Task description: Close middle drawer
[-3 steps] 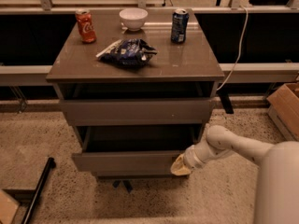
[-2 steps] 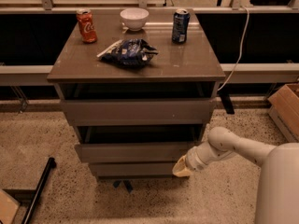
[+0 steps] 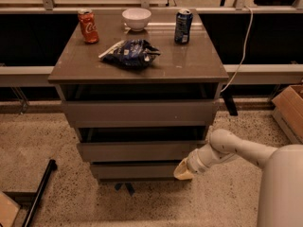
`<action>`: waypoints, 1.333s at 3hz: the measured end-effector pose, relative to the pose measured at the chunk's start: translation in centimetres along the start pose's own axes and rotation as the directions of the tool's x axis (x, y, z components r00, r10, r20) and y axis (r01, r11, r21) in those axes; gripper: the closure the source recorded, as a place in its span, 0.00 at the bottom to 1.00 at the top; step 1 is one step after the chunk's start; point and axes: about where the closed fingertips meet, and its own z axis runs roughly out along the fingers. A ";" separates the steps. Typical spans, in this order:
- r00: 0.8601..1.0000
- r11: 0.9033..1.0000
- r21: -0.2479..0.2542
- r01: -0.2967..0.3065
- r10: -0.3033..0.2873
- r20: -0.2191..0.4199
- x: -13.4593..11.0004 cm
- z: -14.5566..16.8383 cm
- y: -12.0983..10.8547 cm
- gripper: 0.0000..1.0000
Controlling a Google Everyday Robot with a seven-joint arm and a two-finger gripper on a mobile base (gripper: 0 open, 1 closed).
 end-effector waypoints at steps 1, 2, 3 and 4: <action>1.000 1.000 0.009 -0.004 0.004 0.000 -0.1 0.3 -0.5 0.28; 1.000 0.999 0.048 0.019 -0.019 0.015 -0.4 -0.2 -2.9 0.05; 0.999 0.992 0.120 0.034 -0.037 0.021 -0.7 -1.9 -5.4 0.00; 0.999 0.992 0.120 0.034 -0.037 0.021 -0.7 -1.9 -5.4 0.00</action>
Offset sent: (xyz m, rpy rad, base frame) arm 0.0708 -0.0090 0.0118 0.0230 -0.1318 -0.0396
